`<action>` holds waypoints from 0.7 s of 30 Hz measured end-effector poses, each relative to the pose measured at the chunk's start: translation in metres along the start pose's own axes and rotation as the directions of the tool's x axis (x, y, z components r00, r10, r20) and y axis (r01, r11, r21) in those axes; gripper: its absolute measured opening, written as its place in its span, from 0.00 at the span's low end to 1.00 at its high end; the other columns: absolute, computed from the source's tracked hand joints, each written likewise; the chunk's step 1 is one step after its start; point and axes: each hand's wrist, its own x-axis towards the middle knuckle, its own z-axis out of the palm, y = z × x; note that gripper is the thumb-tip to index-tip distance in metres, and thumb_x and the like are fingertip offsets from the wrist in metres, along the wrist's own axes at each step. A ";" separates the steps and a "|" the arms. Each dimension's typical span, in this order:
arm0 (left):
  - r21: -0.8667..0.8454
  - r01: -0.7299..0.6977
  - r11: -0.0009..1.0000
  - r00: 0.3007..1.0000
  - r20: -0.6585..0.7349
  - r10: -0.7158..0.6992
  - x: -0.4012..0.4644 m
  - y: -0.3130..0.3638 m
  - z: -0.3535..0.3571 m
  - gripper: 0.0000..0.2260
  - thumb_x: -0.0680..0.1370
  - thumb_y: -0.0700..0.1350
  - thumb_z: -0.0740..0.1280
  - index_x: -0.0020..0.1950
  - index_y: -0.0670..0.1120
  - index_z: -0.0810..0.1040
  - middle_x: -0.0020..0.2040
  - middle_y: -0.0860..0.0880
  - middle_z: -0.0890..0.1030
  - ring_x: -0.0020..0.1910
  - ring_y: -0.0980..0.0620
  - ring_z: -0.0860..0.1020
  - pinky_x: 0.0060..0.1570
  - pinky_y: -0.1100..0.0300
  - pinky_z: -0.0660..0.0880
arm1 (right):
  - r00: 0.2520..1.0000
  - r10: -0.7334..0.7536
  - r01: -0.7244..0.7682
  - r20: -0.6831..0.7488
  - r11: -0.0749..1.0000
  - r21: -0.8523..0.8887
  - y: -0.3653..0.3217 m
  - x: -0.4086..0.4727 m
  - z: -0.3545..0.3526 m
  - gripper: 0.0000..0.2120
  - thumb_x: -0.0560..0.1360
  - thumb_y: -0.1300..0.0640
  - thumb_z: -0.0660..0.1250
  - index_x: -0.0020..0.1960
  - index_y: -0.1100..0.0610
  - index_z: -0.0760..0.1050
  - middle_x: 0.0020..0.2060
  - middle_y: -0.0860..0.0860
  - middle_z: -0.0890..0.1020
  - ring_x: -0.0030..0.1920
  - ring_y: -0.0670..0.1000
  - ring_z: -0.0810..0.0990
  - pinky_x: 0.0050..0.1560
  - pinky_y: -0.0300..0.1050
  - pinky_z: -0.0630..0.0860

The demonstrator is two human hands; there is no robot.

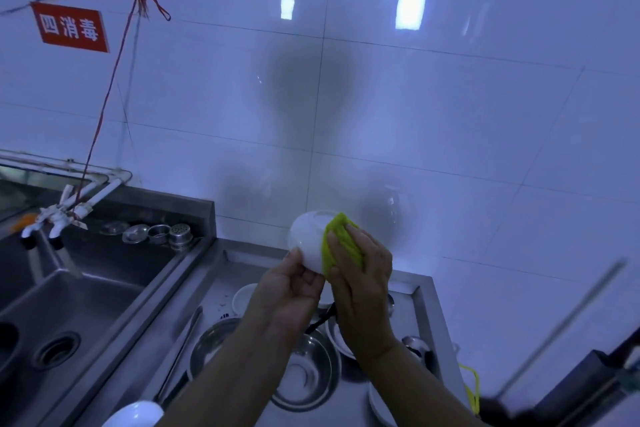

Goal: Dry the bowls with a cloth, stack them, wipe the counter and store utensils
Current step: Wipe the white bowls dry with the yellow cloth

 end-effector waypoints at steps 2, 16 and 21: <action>-0.012 0.007 1.000 1.000 0.001 -0.007 -0.002 0.001 -0.001 0.11 0.81 0.40 0.56 0.53 0.33 0.73 0.54 0.38 0.78 0.58 0.44 0.76 0.47 0.49 0.78 | 0.994 0.104 -0.102 -0.027 0.993 0.056 -0.006 0.000 0.002 0.18 0.79 0.57 0.58 0.67 0.55 0.71 0.66 0.57 0.71 0.66 0.57 0.68 0.64 0.57 0.69; 0.451 -0.180 0.874 0.973 0.209 0.093 0.000 0.031 -0.035 0.10 0.78 0.36 0.55 0.50 0.39 0.76 0.42 0.45 0.84 0.41 0.51 0.81 0.42 0.60 0.79 | 0.766 0.577 -0.636 0.283 0.621 0.458 -0.004 0.043 -0.017 0.14 0.79 0.63 0.59 0.58 0.54 0.80 0.56 0.48 0.82 0.56 0.40 0.78 0.52 0.29 0.72; 0.705 -0.328 0.628 0.941 0.303 0.151 -0.006 0.030 -0.039 0.08 0.78 0.34 0.56 0.49 0.37 0.75 0.47 0.34 0.77 0.46 0.40 0.74 0.48 0.47 0.70 | 0.911 0.239 -0.324 0.336 0.919 0.224 -0.014 0.057 -0.010 0.14 0.74 0.54 0.62 0.53 0.55 0.83 0.50 0.48 0.82 0.54 0.47 0.77 0.57 0.44 0.73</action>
